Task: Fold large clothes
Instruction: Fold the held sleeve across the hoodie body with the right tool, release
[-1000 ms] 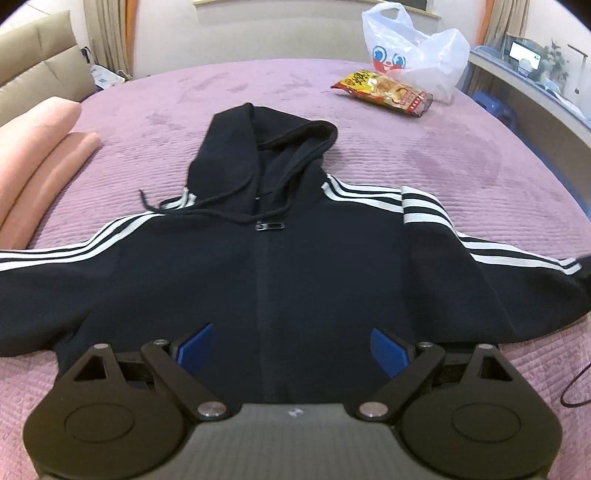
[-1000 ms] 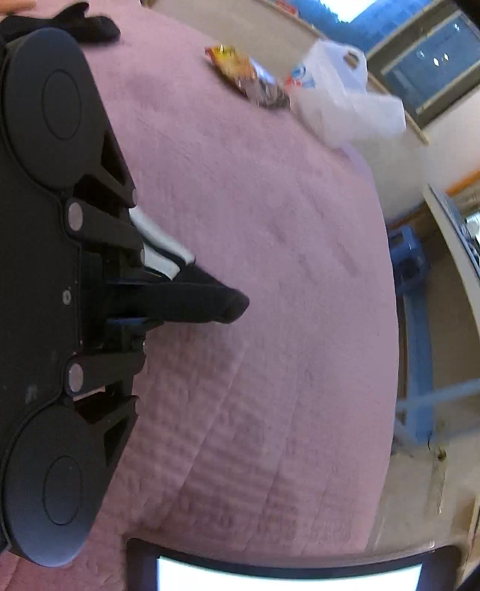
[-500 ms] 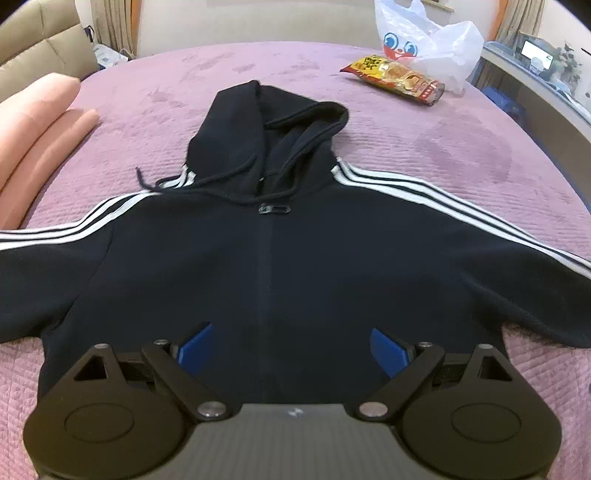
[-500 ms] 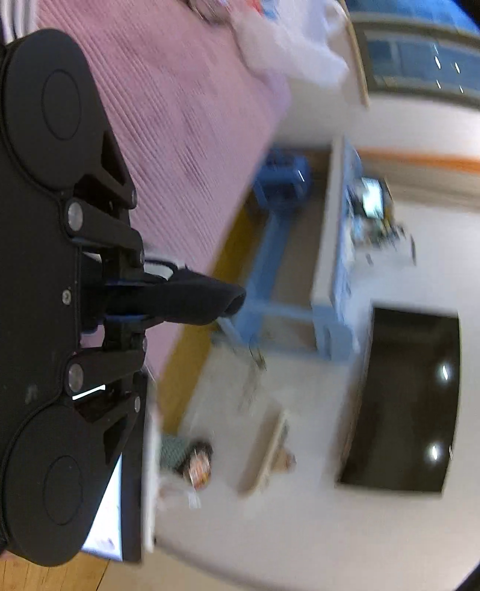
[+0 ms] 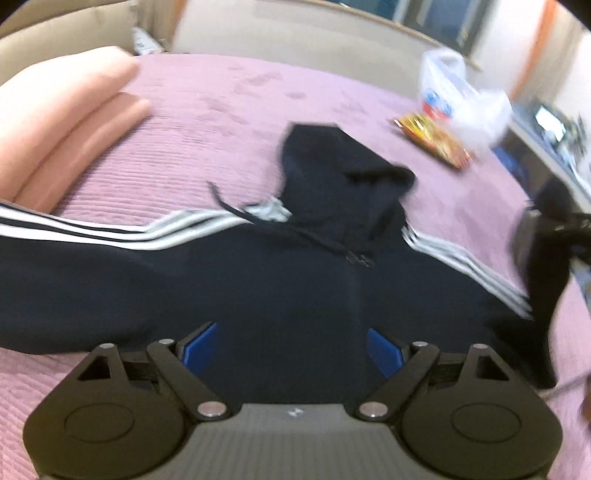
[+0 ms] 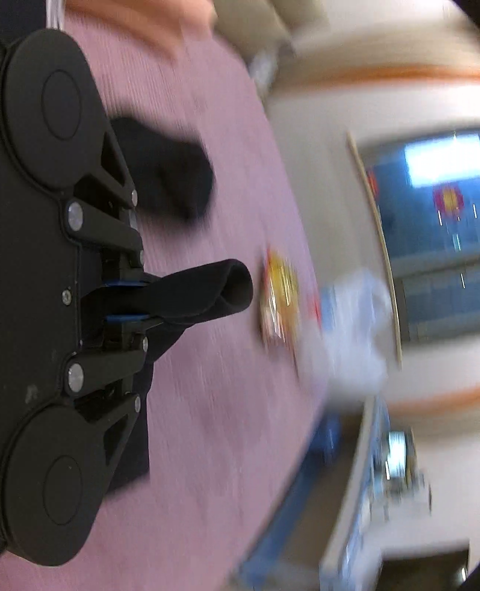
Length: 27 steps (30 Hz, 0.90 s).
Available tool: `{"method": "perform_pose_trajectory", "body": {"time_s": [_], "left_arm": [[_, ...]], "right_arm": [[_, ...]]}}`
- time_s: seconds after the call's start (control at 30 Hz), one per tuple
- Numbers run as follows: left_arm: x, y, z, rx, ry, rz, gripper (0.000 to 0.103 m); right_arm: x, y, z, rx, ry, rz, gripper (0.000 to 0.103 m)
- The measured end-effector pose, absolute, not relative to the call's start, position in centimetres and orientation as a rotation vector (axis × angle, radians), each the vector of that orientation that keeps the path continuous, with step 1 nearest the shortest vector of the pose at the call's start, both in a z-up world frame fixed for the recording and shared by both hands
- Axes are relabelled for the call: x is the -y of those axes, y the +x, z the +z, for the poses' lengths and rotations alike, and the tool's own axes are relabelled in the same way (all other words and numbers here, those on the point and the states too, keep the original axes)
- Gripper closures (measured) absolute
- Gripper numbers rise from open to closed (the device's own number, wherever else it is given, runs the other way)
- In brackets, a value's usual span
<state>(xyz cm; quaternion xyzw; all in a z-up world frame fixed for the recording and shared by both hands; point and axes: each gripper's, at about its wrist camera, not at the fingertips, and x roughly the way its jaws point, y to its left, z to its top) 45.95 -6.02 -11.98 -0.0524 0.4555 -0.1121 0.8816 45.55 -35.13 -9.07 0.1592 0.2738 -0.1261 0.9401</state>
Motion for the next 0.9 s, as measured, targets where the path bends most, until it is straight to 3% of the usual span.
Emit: {"method": "perform_pose_trajectory", "body": {"time_s": [0.1,0.17,0.2,0.23,0.4,0.47,0.5,0.53,0.6,0.7,0.8,0.83,0.87,0.9], "left_arm": [[2.7,46.8,-11.6,-0.919,-0.125,-0.192,0.014],[0.9,47.4,-12.1,-0.915,-0.121,-0.166,0.014],[0.1,47.7,-12.5,-0.918,-0.122,-0.157,0.014],[-0.6,48.1,-13.0,-0.927,-0.123,-0.152,0.014],[-2.1,50.0,-16.2,-0.974,-0.143,-0.207,0.015],[-2.1,50.8,-17.4,-0.987,-0.182,-0.240,0.015],[-2.1,51.5,-18.0,-0.988,-0.216,-0.264,0.015],[-2.1,52.1,-18.4,-0.983,-0.247,-0.280,0.015],[-1.7,53.3,-19.6,-0.995,-0.288,-0.306,0.015],[-0.6,55.3,-21.7,-1.065,-0.321,-0.367,0.016],[0.5,56.8,-24.0,-1.132,-0.329,-0.395,0.024],[1.0,56.8,-24.0,-1.113,-0.307,-0.392,0.029],[1.5,56.8,-23.8,-1.095,-0.274,-0.391,0.053],[2.3,56.8,-23.6,-1.089,-0.223,-0.401,0.071]], "right_arm": [[28.7,47.9,-9.4,-0.580,0.323,-0.088,0.083],[25.2,49.2,-10.9,-0.650,0.328,0.027,0.074],[24.3,49.7,-11.5,-0.693,0.333,0.079,0.055],[24.0,49.7,-12.1,-0.734,0.342,0.114,0.045],[28.8,46.6,-14.4,-0.837,0.291,-0.072,0.037],[32.0,45.1,-15.5,-0.885,0.240,-0.235,0.037],[33.4,44.5,-16.1,-0.906,0.225,-0.304,0.045],[35.0,43.8,-16.8,-0.924,0.216,-0.367,0.063],[37.5,43.3,-17.8,-0.959,0.218,-0.457,0.081],[39.0,42.2,-19.7,-0.994,0.264,-0.475,0.084],[39.1,43.2,-22.1,-1.053,0.283,-0.464,0.084],[38.7,43.3,-22.5,-1.052,0.273,-0.466,0.084],[38.1,43.4,-22.6,-1.044,0.241,-0.471,0.084],[37.4,43.3,-22.6,-1.043,0.210,-0.473,0.084]]}}
